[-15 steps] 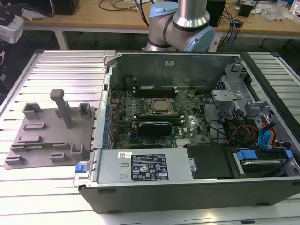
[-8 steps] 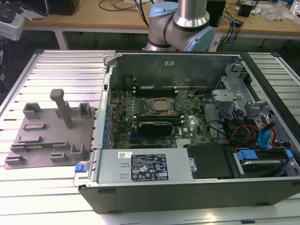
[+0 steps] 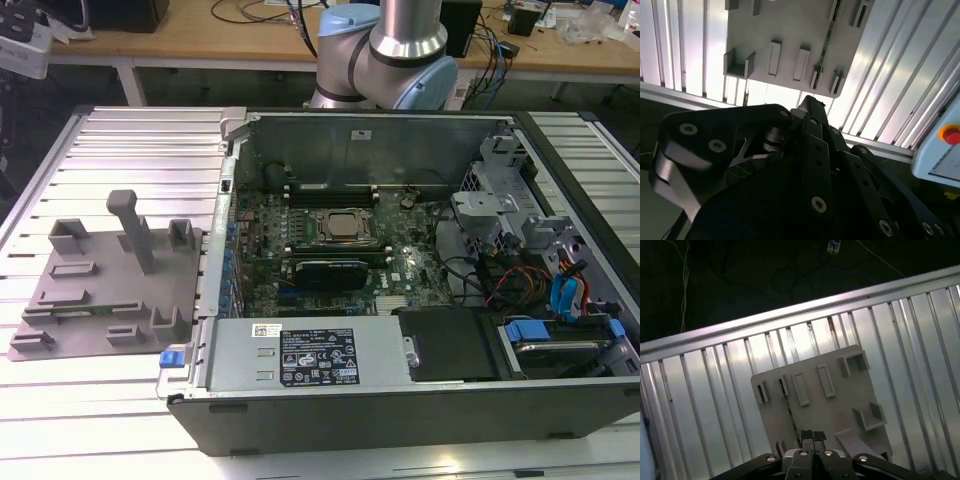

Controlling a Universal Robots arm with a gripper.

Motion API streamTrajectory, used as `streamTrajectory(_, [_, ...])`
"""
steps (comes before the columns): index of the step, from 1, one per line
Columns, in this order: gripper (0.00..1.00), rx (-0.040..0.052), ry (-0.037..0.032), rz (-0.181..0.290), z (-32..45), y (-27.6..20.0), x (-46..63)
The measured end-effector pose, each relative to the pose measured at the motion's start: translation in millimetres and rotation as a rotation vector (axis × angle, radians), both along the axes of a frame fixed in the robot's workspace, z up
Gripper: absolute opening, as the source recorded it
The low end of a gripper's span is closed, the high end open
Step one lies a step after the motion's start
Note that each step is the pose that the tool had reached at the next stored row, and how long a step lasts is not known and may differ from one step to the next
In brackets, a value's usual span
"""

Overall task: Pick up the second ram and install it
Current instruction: 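Pick up the second ram and move it above second insertion slot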

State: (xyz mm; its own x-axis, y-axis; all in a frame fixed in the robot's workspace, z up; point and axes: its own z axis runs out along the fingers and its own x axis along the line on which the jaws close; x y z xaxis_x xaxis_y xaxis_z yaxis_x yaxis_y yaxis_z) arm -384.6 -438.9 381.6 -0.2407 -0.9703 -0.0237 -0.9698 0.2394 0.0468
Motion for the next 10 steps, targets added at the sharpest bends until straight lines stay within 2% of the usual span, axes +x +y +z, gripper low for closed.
streamTrajectory(5, [0.08, -0.0001, 0.0, 0.06, 0.0, 0.0, 0.0])
streamTrajectory(10, [0.08, 0.0, 0.0, 0.145, 0.0, 0.0, 0.0])
